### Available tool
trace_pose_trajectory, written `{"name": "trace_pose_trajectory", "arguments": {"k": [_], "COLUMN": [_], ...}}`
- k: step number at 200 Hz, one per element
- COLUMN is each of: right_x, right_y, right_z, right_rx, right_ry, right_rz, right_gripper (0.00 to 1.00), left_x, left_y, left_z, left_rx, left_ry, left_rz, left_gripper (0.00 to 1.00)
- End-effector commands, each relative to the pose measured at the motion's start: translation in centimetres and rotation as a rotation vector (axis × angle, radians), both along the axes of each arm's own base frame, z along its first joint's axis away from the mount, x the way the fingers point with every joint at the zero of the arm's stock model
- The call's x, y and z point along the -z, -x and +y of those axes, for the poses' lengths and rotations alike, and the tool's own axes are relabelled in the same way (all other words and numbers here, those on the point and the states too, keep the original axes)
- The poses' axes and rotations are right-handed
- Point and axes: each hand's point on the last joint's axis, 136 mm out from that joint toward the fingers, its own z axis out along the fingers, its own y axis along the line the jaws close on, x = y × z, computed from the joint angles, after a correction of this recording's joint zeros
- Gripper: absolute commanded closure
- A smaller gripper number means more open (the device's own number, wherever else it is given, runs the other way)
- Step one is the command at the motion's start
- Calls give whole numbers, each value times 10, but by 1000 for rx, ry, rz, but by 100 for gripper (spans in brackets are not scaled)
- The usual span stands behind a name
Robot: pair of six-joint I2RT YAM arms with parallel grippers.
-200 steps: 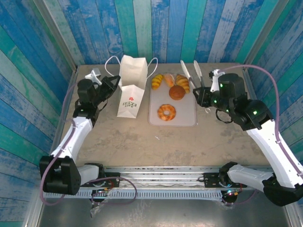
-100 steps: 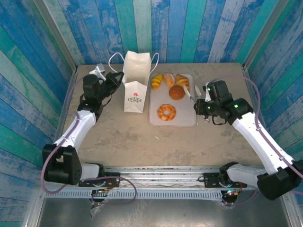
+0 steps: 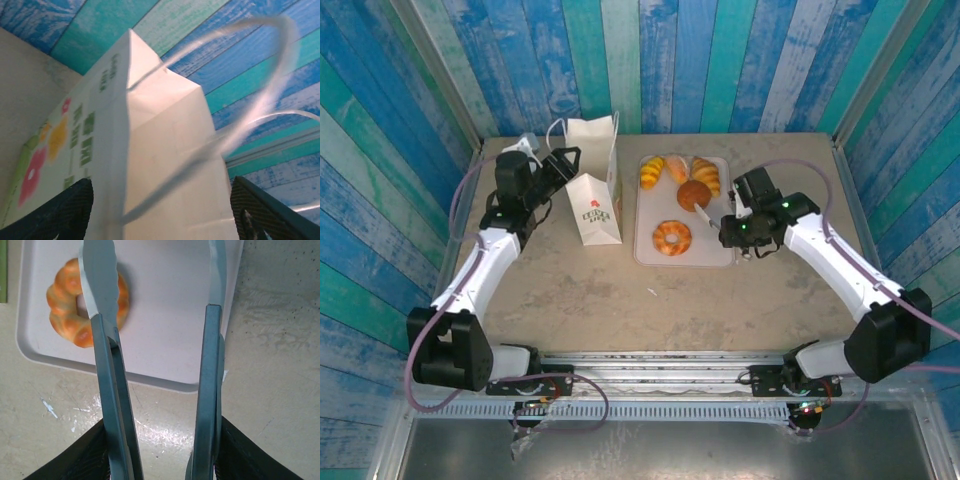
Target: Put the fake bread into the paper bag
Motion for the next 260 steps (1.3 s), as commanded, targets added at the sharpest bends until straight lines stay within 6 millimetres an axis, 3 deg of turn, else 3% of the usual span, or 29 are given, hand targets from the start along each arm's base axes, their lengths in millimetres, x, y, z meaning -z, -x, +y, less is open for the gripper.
{"name": "trace_pose_trajectory", "arguments": {"k": [1,57,81,108,260], "right_x": [-8,4,8,14,44], "right_y": [-10,-30,-40,-50,-81], "right_z": [4,15,24,31,47], "right_rx": [-6,2,-6,-2,4], "right_ry": [3,70,104,135,259], "right_rz": [-14,-1,-4,0,31], "right_gripper": [47,44,41,38,35], "left_x": [-35,-57,-58,-56,-49], "left_y": [24,70,87,99,94], "left_z": [16,42,53,64,65], "left_rx": [-51,-159,-214,-268,-269], "left_ry": [-98,-166,-169,-190,-219], "left_rz": [-79,-165,-193,-203,-181], "left_gripper": [19,7,0,3,6]}}
